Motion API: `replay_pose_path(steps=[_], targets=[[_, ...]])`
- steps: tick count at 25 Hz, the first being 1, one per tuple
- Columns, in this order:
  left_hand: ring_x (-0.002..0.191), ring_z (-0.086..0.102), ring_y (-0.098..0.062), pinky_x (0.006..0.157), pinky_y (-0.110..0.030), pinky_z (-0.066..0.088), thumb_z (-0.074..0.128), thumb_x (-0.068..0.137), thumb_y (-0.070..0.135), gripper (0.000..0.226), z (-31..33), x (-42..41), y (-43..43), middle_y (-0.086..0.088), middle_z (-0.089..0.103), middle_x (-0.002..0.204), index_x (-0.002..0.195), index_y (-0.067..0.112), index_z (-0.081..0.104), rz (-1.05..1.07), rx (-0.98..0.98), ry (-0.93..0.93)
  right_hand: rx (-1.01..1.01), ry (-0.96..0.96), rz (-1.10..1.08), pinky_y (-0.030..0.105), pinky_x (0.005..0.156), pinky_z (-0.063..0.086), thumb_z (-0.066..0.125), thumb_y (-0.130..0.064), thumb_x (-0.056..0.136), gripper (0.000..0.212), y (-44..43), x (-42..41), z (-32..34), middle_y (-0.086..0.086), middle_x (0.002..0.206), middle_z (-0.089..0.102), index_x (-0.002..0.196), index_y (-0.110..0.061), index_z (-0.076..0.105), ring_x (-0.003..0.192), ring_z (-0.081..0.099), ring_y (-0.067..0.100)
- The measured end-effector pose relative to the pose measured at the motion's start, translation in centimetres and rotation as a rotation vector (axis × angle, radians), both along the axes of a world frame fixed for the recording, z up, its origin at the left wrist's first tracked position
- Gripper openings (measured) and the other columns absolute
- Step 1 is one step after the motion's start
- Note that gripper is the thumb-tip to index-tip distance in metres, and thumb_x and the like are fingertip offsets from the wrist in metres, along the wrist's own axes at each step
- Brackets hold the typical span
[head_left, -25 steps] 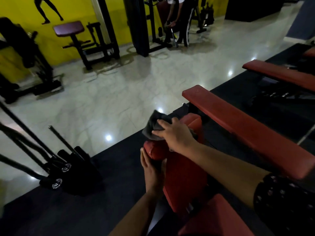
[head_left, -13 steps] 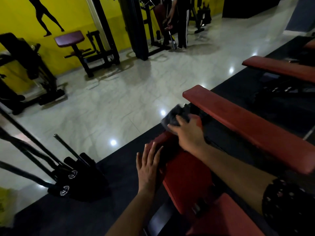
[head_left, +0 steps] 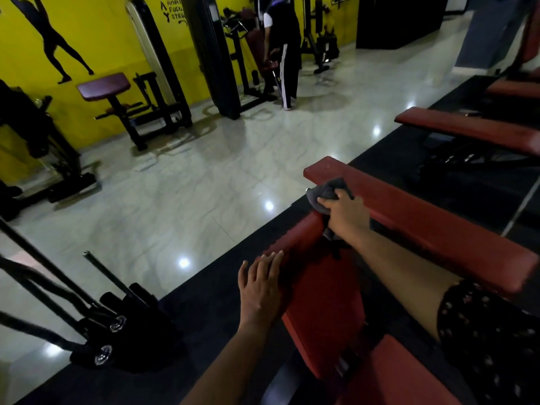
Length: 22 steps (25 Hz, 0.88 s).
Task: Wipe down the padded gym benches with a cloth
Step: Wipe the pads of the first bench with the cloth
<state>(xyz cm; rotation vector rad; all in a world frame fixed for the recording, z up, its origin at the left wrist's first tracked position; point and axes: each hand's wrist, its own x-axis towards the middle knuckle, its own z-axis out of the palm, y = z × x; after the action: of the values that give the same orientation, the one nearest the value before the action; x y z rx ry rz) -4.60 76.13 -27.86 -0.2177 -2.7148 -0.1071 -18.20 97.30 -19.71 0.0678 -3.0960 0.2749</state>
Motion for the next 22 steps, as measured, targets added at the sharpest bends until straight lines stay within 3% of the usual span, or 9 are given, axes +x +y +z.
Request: replay_pose_path(steps=[2,4,7,9,12,14,17,20,22], targets=[[0.096,0.064,-0.026,0.095,-0.051,0.048,0.086,0.059,0.047,0.083,0.7,-1.1,-0.7,-0.003,0.062,0.111,0.133,0.022,0.058,-0.040,-0.016,0.019,0.035,0.015,0.110,0.045,0.097,0.042,0.049,-0.017,0.096,0.055,-2.5,1.8,-0.1,-0.003,0.158,0.018,0.139,-0.050,0.043,0.128,0.030,0.038],[0.094,0.061,-0.024,0.087,-0.045,0.052,0.088,0.061,0.042,0.082,1.4,-2.4,-1.0,-0.001,0.059,0.109,0.132,0.025,0.052,-0.095,-0.020,-0.005,0.130,0.062,0.297,0.046,0.097,0.045,0.047,-0.017,0.096,0.056,-3.3,3.3,-0.9,-0.004,0.159,0.016,0.139,-0.052,0.041,0.129,0.027,0.039],[0.117,0.056,-0.024,0.096,-0.041,0.051,0.086,0.064,0.043,0.084,1.6,-4.1,-1.5,-0.001,0.057,0.126,0.137,0.025,0.049,-0.243,-0.045,-0.122,0.090,-0.030,0.150,0.045,0.095,0.047,0.058,-0.013,0.091,0.071,-1.6,2.4,-0.4,-0.008,0.161,0.011,0.144,-0.053,0.032,0.129,0.029,0.037],[0.145,0.030,-0.026,0.115,-0.045,0.034,0.080,0.071,0.044,0.091,1.9,-5.1,-1.7,-0.004,0.041,0.152,0.149,0.023,0.039,-0.351,-0.085,-0.215,0.055,-0.079,0.005,0.047,0.096,0.048,0.067,-0.012,0.086,0.081,-1.4,2.6,-0.3,-0.009,0.161,0.006,0.146,-0.052,0.029,0.131,0.027,0.038],[0.152,0.000,-0.023,0.123,-0.045,0.001,0.073,0.080,0.036,0.095,2.4,-6.1,-1.9,-0.003,0.013,0.164,0.157,0.023,0.018,-0.428,-0.142,-0.305,0.035,-0.091,-0.028,0.049,0.097,0.048,0.066,-0.014,0.087,0.083,-2.5,3.8,-1.3,-0.007,0.161,0.002,0.148,-0.051,0.024,0.132,0.024,0.041],[0.152,0.009,-0.023,0.121,-0.040,-0.005,0.072,0.078,0.034,0.093,2.5,-6.4,-2.2,-0.001,0.016,0.163,0.156,0.025,0.022,-0.476,-0.162,-0.311,0.048,-0.099,-0.001,0.051,0.095,0.048,0.065,-0.017,0.087,0.085,-2.2,4.4,-1.8,-0.005,0.160,0.002,0.148,-0.053,0.018,0.130,0.026,0.042],[0.144,0.035,-0.025,0.116,-0.039,0.010,0.068,0.074,0.041,0.079,2.1,-6.5,-2.6,-0.004,0.039,0.155,0.148,0.028,0.041,-0.528,-0.129,-0.287,0.016,-0.098,-0.031,0.050,0.094,0.049,0.055,-0.016,0.092,0.074,-0.7,5.9,-1.1,-0.003,0.159,0.007,0.148,-0.052,0.022,0.128,0.032,0.042],[0.140,0.041,-0.025,0.117,-0.040,0.018,0.055,0.077,0.043,0.067,1.6,-6.0,-2.7,-0.005,0.047,0.149,0.142,0.026,0.051,-0.545,-0.051,-0.183,-0.037,-0.114,-0.101,0.050,0.098,0.046,0.047,-0.014,0.094,0.066,-0.4,8.8,-1.4,0.001,0.157,0.013,0.148,-0.048,0.027,0.128,0.032,0.041],[0.135,0.045,-0.029,0.119,-0.047,0.017,0.049,0.080,0.038,0.060,1.1,-5.2,-2.1,-0.007,0.054,0.142,0.136,0.019,0.058,-0.546,-0.135,-0.089,-0.058,-0.166,-0.156,0.049,0.100,0.044,0.047,-0.014,0.094,0.065,-0.6,11.6,-2.6,0.002,0.157,0.016,0.148,-0.046,0.030,0.127,0.034,0.040]])
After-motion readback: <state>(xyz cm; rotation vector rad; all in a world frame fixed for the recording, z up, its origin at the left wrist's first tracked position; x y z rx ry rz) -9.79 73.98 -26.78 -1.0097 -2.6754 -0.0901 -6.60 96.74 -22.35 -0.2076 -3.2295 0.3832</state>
